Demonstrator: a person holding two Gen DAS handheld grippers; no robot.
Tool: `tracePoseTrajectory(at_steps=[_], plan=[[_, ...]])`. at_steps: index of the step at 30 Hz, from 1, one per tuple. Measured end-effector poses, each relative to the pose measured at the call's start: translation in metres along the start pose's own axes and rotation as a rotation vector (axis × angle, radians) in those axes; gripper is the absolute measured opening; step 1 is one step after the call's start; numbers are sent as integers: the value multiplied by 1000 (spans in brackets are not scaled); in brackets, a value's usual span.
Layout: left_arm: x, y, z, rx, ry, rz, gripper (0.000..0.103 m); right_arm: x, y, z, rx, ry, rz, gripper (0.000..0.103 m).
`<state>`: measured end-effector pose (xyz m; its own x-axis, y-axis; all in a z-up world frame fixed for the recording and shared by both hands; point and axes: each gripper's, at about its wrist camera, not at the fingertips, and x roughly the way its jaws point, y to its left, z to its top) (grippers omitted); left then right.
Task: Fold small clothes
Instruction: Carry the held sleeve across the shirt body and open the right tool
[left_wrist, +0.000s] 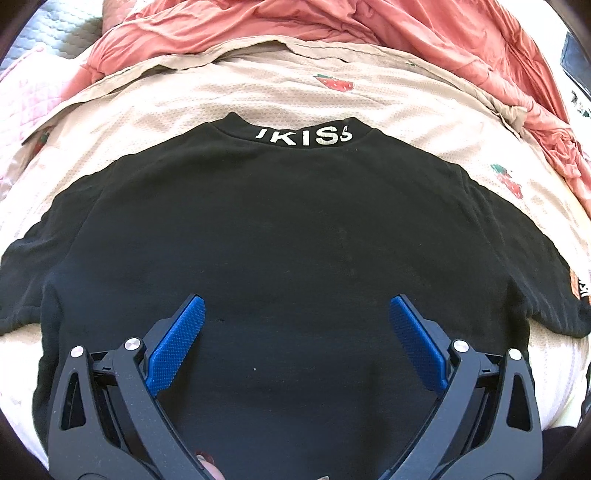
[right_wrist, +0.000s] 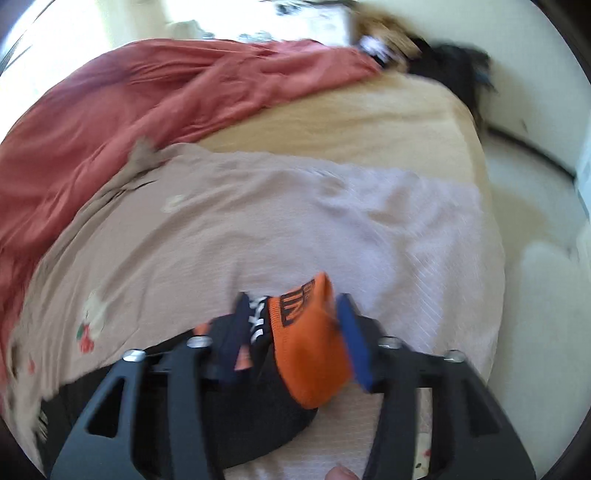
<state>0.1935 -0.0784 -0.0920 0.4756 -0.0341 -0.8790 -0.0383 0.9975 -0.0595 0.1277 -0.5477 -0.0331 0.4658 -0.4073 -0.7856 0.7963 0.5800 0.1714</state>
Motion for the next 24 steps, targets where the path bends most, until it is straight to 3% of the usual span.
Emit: tracePoseTrajectory(at_steps=[6, 7, 8, 10, 14, 17, 21, 24], plan=[[0, -25, 7, 59, -6, -14, 94, 28, 1, -12, -30, 130, -30, 55], [2, -30, 7, 76, -4, -11, 94, 28, 3, -13, -39, 134, -34, 48], [6, -38, 6, 101, 3, -4, 94, 29, 3, -13, -41, 139, -23, 31], [15, -47, 4, 130, 27, -3, 94, 27, 2, -12, -35, 139, 12, 20], [27, -57, -4, 160, 37, 28, 94, 7, 6, -7, -36, 60, 78, 17], [21, -50, -4, 135, 36, 0, 94, -7, 17, -8, -83, 2, 90, 17], [10, -31, -1, 87, 25, -15, 94, -29, 36, -10, -137, -71, 228, 17], [0, -12, -1, 37, 11, -18, 94, -45, 66, -23, -224, -75, 352, 17]])
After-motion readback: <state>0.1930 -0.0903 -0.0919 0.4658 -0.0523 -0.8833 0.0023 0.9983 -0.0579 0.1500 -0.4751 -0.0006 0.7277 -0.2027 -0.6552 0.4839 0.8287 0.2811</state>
